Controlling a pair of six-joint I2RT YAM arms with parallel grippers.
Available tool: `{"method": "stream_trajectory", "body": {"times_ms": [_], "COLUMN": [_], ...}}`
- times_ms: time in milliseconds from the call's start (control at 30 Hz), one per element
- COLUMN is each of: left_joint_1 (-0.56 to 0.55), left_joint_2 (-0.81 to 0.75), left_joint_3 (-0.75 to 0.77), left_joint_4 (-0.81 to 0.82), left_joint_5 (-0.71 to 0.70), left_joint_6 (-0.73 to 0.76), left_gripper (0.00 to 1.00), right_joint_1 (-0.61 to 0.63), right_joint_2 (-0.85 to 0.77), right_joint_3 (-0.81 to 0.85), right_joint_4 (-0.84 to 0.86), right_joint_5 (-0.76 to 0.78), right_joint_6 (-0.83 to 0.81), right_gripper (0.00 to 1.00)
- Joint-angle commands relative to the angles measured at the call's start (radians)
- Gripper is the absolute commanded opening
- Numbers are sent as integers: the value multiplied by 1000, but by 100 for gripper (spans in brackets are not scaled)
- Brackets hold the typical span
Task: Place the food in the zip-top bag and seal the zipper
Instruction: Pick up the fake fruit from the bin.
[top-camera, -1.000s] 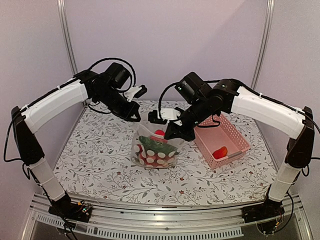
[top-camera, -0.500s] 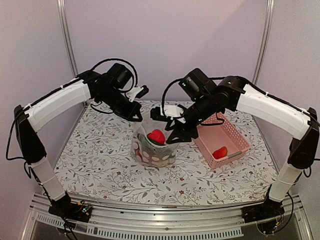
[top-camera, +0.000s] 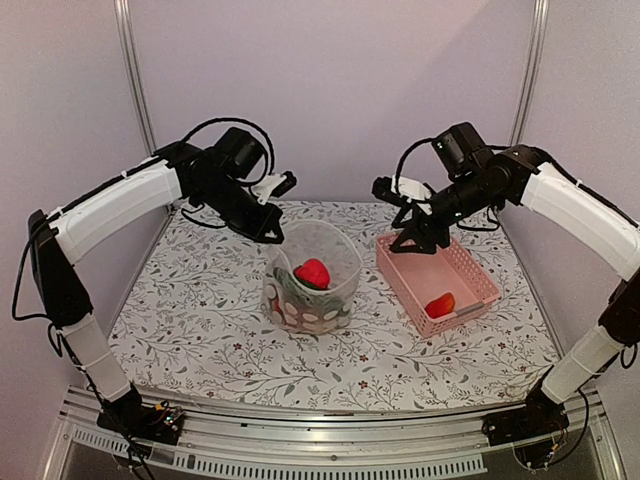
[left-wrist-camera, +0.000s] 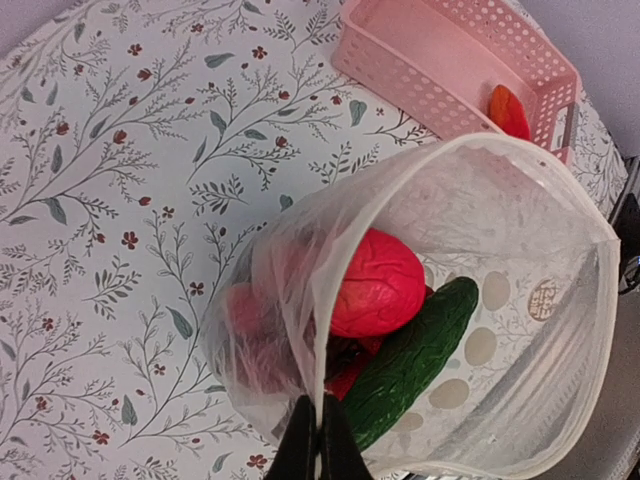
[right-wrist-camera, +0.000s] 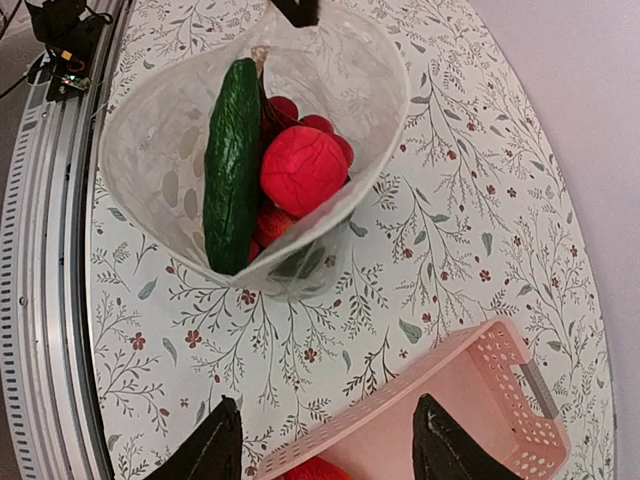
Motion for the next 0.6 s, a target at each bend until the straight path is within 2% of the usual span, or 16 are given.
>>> {"method": "stream_trajectory", "body": {"times_ms": [0,267,567], "left_joint_1": [10,10,10], "left_joint_2": [-7,-21,-24], "left_joint_3": [-19,-39,-49], "left_joint_4": [21,29,32], "left_joint_5": [-3,-2,-4], "left_joint_6": [-7,-10,-12], "left_gripper": [0,0,0], "right_joint_1": [-123,-258,-282], "right_joint_2": [-37,-44,-8], "right_joint_3": [-83,-244,-354], "right_joint_4": [-8,-4,36], "right_joint_5": [-51,-26,51], "right_joint_6": [-56,-172,-254], "right_gripper": [56,56,58]}}
